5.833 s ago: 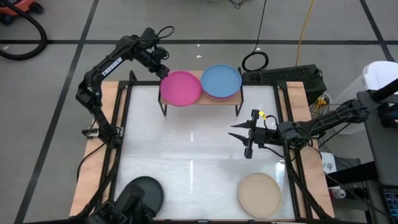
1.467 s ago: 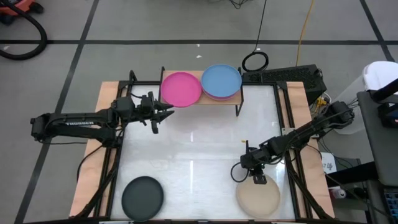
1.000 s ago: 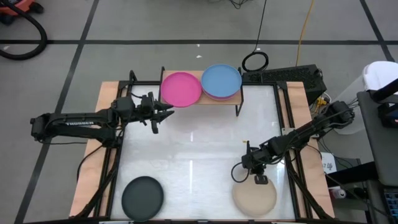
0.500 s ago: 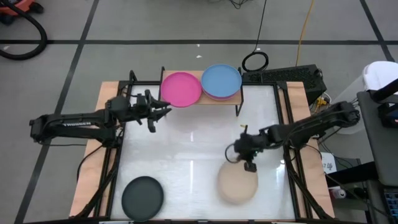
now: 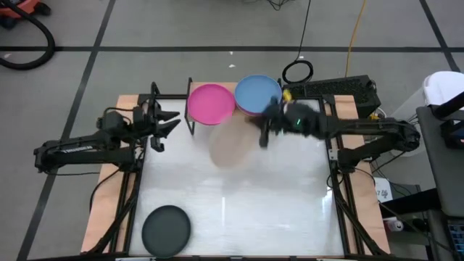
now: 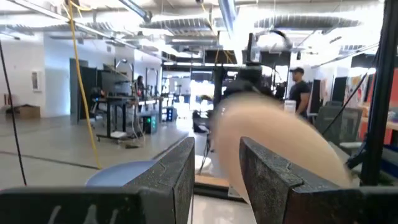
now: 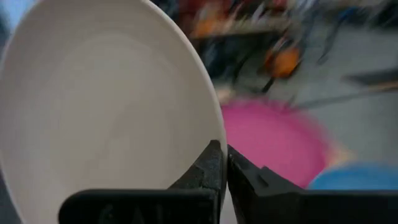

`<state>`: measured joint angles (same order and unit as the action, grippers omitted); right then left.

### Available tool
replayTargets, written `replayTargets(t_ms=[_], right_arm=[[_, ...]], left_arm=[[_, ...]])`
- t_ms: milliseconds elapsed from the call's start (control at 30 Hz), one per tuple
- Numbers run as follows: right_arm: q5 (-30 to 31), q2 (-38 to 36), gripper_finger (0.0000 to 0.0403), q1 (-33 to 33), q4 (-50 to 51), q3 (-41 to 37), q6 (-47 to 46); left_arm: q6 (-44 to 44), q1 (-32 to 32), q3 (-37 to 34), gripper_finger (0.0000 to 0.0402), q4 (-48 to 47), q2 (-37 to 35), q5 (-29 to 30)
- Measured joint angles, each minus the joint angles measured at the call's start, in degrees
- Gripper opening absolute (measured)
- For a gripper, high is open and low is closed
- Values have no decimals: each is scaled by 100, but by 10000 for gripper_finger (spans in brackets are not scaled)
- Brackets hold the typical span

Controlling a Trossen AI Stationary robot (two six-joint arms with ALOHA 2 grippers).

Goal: Place and stack plates onto a shelf
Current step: Stack the gray plate on top of the pink plate

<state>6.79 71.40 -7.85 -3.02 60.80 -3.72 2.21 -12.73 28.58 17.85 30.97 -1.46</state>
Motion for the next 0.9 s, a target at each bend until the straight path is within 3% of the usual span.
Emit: replayTargets(t_ms=[133,233,400,600,900], right_arm=[[66,112,0,-747,-810,466,-28],[-55,446,0,-1320,-808,943,-307],[-1175,1513,0,-2067,-12,2240,-899],[-1895,2716,0,-2304,1143,3489,-860],[-1734,3555,0,-2311,1332,3630,-560]], left_arm=[[-65,0,2,131,-24,1,1],[-207,0,1,131,-18,19,1],[-303,-66,2,131,352,6,56],[-232,-150,2,131,298,3,54],[-167,-146,2,131,-357,3,54]])
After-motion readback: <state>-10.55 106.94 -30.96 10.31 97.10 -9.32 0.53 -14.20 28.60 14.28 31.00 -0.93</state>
